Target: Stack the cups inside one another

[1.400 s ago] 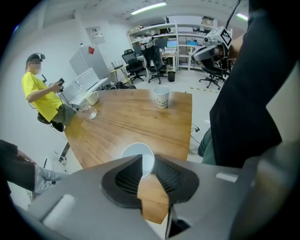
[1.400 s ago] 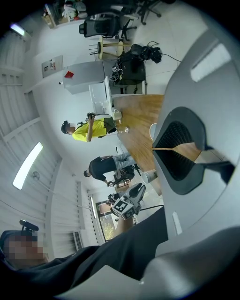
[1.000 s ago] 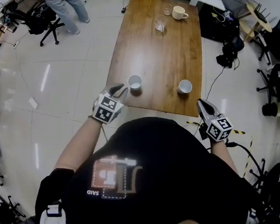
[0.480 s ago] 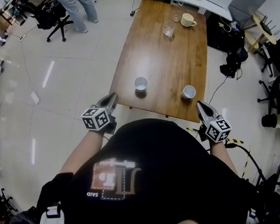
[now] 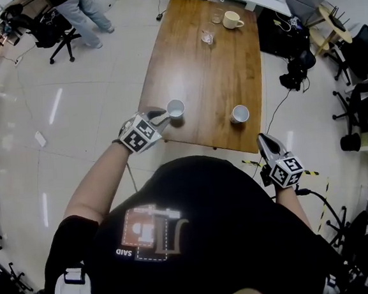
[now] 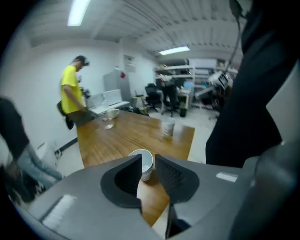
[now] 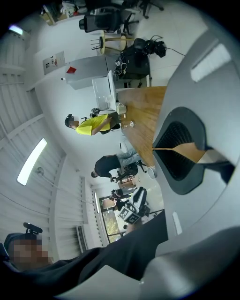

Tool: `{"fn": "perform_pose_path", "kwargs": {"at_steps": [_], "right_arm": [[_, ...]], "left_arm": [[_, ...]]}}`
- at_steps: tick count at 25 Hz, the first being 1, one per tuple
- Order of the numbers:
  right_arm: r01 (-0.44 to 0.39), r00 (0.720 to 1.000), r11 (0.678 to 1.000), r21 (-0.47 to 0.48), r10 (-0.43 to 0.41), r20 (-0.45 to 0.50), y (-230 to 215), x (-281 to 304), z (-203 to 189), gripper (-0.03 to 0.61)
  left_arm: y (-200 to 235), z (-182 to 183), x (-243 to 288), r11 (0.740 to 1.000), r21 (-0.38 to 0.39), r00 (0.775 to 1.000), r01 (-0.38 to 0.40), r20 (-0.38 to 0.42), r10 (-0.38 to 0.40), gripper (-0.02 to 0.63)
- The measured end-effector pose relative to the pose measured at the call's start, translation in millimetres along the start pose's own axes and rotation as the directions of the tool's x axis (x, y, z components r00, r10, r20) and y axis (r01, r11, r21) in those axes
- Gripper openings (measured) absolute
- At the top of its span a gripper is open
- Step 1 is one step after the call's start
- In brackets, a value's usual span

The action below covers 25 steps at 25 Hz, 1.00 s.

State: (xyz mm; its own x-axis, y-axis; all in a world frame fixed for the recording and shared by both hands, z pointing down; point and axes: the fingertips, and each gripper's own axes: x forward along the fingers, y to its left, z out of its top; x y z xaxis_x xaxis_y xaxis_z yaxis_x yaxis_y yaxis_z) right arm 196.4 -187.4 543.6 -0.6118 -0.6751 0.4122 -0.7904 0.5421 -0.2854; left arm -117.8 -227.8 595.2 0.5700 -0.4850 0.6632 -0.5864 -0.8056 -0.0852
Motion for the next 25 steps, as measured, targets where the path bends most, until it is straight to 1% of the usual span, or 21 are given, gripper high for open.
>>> {"fn": "perform_pose_path", "kwargs": {"at_steps": [1, 2, 3, 4, 6, 8, 9, 10, 12, 13, 16, 19, 21, 25], "right_arm": [[0.016, 1.0, 1.0, 0.006, -0.016, 0.002, -2, -6, -3, 0.025], [0.032, 0.999, 0.999, 0.012, -0.033, 0.003, -4, -11, -6, 0.025], [0.048, 0.999, 0.999, 0.02, -0.048, 0.004, -7, -17, -9, 0.025], [0.063, 0.998, 0.998, 0.029, -0.063, 0.004, -10, -23, -13, 0.025], [0.091, 0.996, 0.995, 0.047, -0.092, 0.005, -16, -35, -20, 0.025], [0.119, 0.993, 0.991, 0.066, -0.119, 0.007, -20, -47, -28, 0.025], [0.131, 0.991, 0.989, 0.075, -0.132, 0.009, -21, -53, -32, 0.025], [0.141, 0.99, 0.986, 0.084, -0.142, 0.01, -23, -58, -36, 0.025], [0.154, 0.988, 0.983, 0.099, -0.156, 0.01, -27, -65, -41, 0.025], [0.158, 0.987, 0.982, 0.106, -0.16, 0.01, -29, -67, -44, 0.025], [0.168, 0.985, 0.978, 0.12, -0.171, 0.017, -35, -72, -50, 0.025], [0.17, 0.984, 0.977, 0.131, -0.175, 0.03, -37, -76, -51, 0.025], [0.172, 0.983, 0.976, 0.136, -0.179, 0.037, -39, -79, -51, 0.025], [0.177, 0.982, 0.973, 0.146, -0.185, 0.042, -46, -84, -55, 0.025]], "left_arm": [[-5, 0, 11, 0.992, 0.124, 0.998, 0.031, -0.064, -0.024, 0.07], [-10, -1, 21, 0.971, 0.231, 0.992, 0.062, -0.122, -0.035, 0.076], [-13, -3, 31, 0.943, 0.318, 0.983, 0.095, -0.177, -0.04, 0.077], [-17, -7, 41, 0.914, 0.385, 0.972, 0.131, -0.229, -0.042, 0.078], [-22, -20, 60, 0.858, 0.474, 0.944, 0.201, -0.327, -0.04, 0.078], [-24, -35, 73, 0.81, 0.528, 0.914, 0.255, -0.406, -0.023, 0.077], [-25, -40, 77, 0.794, 0.545, 0.902, 0.271, -0.431, -0.012, 0.077], [-26, -42, 81, 0.783, 0.556, 0.895, 0.278, -0.446, -0.002, 0.077], [-26, -41, 89, 0.778, 0.566, 0.891, 0.274, -0.453, 0.016, 0.065], [-25, -40, 93, 0.78, 0.564, 0.89, 0.27, -0.455, 0.021, 0.045], [-26, -36, 99, 0.794, 0.54, 0.885, 0.279, -0.466, 0.006, 0.014], [-31, -29, 98, 0.806, 0.512, 0.88, 0.298, -0.475, -0.024, 0.012], [-34, -21, 98, 0.815, 0.497, 0.883, 0.299, -0.468, -0.038, 0.012], [-38, -1, 101, 0.829, 0.482, 0.899, 0.283, -0.436, -0.054, 0.012]]}}
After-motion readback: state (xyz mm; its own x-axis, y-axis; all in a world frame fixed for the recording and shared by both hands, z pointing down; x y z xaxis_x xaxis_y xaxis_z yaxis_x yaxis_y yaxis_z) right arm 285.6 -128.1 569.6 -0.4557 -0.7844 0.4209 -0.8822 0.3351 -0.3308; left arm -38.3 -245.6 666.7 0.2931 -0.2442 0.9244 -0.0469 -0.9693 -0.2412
